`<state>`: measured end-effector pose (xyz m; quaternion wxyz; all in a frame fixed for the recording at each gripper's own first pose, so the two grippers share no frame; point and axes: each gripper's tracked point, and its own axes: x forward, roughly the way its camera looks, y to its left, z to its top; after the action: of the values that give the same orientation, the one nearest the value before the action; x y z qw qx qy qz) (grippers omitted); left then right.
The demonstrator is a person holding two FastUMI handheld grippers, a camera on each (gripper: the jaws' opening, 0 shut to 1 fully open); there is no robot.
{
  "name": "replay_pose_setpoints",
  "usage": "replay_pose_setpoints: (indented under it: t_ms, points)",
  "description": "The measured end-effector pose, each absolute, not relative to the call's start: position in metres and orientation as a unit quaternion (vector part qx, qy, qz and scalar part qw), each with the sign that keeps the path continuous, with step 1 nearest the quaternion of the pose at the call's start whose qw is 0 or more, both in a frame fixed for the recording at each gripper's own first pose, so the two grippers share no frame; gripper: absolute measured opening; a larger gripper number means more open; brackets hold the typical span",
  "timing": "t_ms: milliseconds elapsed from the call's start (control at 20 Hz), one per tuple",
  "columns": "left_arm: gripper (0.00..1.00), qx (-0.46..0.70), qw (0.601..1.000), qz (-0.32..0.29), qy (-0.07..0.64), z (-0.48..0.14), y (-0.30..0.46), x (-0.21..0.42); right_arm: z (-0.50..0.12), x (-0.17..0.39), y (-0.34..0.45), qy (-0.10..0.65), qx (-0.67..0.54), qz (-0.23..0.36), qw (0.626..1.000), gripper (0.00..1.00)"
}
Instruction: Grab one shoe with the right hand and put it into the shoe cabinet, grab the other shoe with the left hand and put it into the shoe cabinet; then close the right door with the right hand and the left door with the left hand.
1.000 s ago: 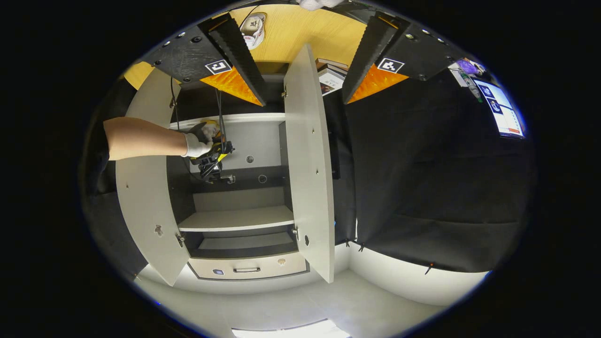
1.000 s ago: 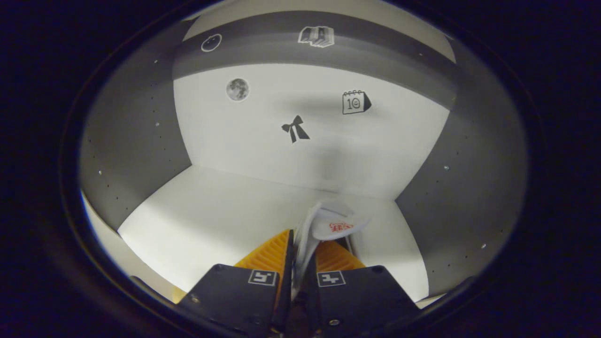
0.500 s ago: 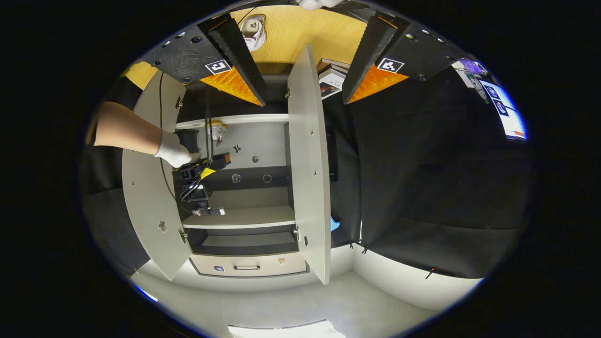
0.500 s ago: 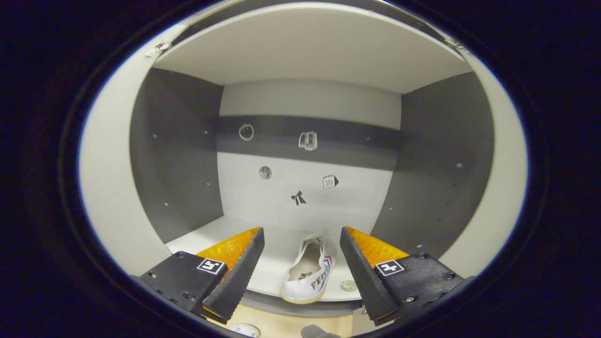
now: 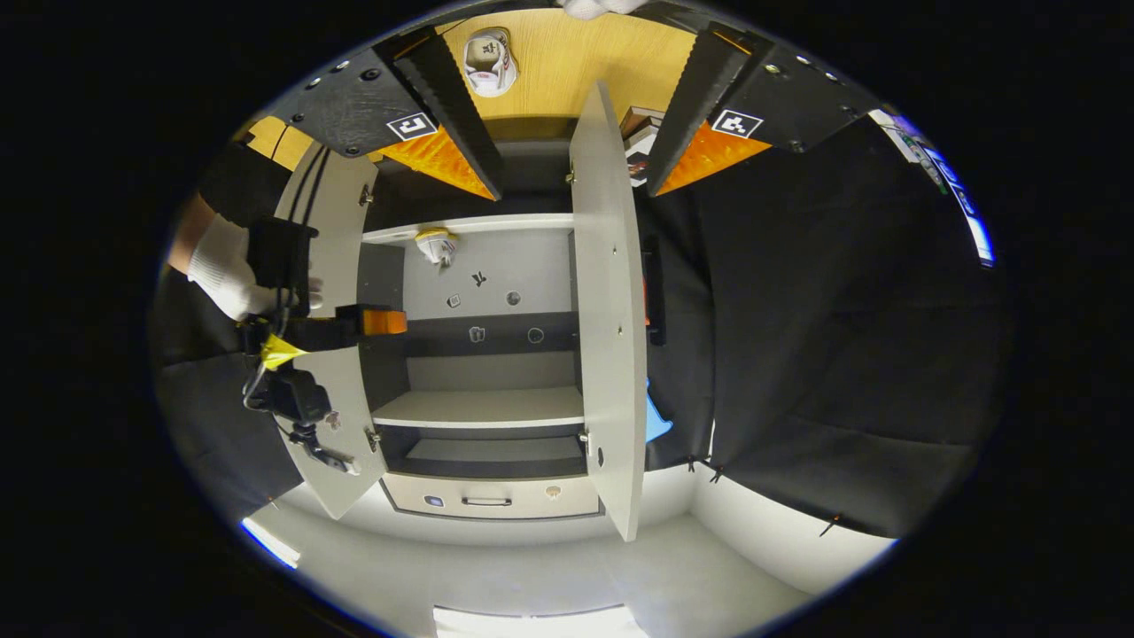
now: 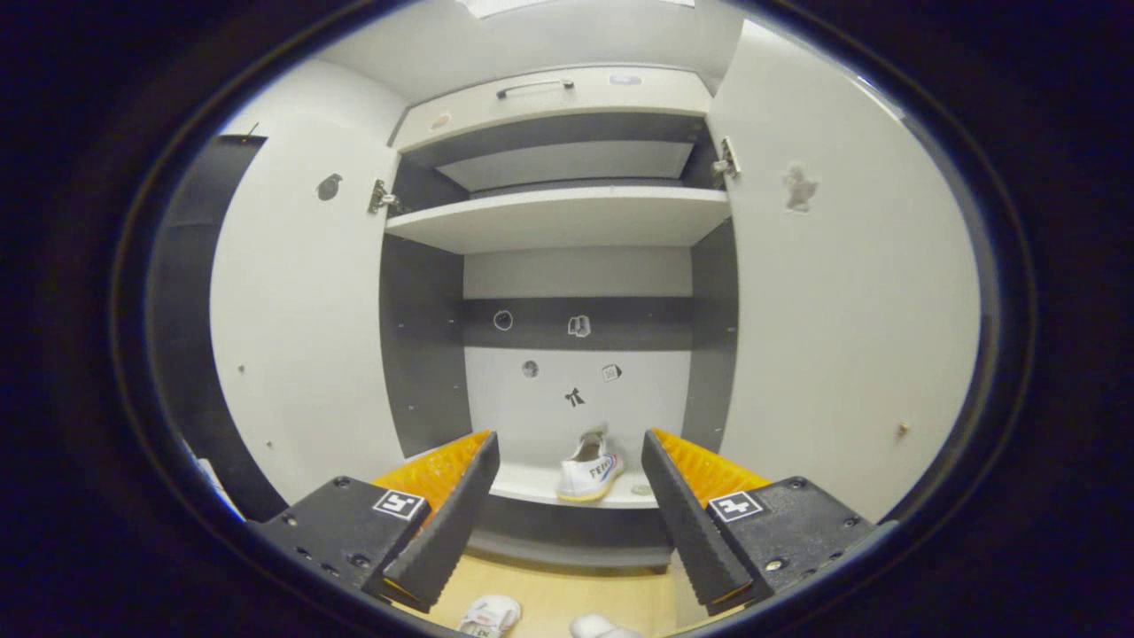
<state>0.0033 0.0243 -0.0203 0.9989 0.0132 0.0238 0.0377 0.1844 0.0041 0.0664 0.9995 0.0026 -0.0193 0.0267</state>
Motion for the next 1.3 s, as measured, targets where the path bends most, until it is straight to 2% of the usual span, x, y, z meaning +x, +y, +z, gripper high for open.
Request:
replay_pose_setpoints:
  t_ms: [400, 650, 900, 1150, 1300]
  points:
    - [0.96, 0.021, 0.999, -0.007, 0.03, -0.038, -0.005, 0.003, -0.027, 0.068, -0.024, 0.018, 0.007, 0.009, 1.0, 1.0]
    - [0.96, 0.022, 0.998, -0.027, 0.051, -0.069, -0.018, 0.012, -0.022, 0.049, -0.035, 0.022, 0.016, -0.005, 1.0, 1.0]
    - [0.96, 0.035, 0.987, -0.046, 0.147, -0.183, -0.029, 0.011, -0.024, 0.038, -0.046, 0.026, -0.025, -0.02, 0.999, 1.0]
    - [0.97, 0.029, 0.964, -0.068, 0.257, -0.311, -0.049, 0.012, -0.046, 0.029, -0.062, 0.073, -0.032, -0.033, 0.996, 1.0]
    - [0.97, 0.042, 0.949, -0.075, 0.303, -0.368, -0.056, 0.027, -0.053, 0.026, -0.072, 0.089, -0.04, -0.044, 0.994, 1.0]
